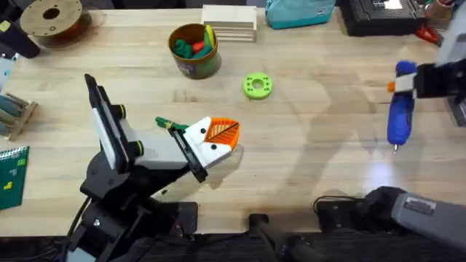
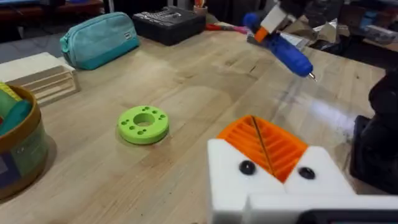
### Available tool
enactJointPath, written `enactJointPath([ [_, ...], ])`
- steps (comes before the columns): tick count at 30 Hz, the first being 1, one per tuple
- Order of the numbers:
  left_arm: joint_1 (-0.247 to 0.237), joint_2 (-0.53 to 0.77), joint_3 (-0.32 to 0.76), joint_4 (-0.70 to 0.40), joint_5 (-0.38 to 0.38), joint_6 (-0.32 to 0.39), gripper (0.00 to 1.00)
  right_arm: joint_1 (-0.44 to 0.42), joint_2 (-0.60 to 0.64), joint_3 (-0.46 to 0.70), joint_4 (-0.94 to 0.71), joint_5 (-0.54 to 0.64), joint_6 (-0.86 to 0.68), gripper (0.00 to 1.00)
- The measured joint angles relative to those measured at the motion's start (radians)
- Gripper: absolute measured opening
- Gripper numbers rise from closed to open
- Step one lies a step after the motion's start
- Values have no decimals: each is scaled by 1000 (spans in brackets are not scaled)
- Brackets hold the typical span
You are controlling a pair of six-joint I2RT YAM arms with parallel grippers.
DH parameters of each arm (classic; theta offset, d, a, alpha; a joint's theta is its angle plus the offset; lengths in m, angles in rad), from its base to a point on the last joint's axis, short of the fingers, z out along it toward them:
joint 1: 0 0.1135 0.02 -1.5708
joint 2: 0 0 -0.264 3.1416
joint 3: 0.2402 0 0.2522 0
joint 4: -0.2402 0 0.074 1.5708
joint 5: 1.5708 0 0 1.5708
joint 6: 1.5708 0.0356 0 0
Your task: Pick up the gripper from the table and insert it into the empty holder that is missing its gripper. Then pick up a screw, insert it into the mounting hole, and use the screwdriver to tighten it. Finally, clean up the table by picking up the vegetable and placing it into the bucket.
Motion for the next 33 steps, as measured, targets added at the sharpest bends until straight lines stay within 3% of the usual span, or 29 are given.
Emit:
enactJointPath([
  [11,0,0,0,0,0,0,10,0,-422,0,93,-135,188,31],
  [18,0,0,0,0,0,0,10,69,-561,-43,256,-294,352,31],
  [19,0,0,0,0,0,0,10,165,-595,-116,369,-331,444,31],
  [26,0,0,0,0,0,0,10,527,-616,-314,753,-362,625,31],
  [33,0,0,0,0,0,0,10,886,-541,-342,1142,-363,676,31],
])
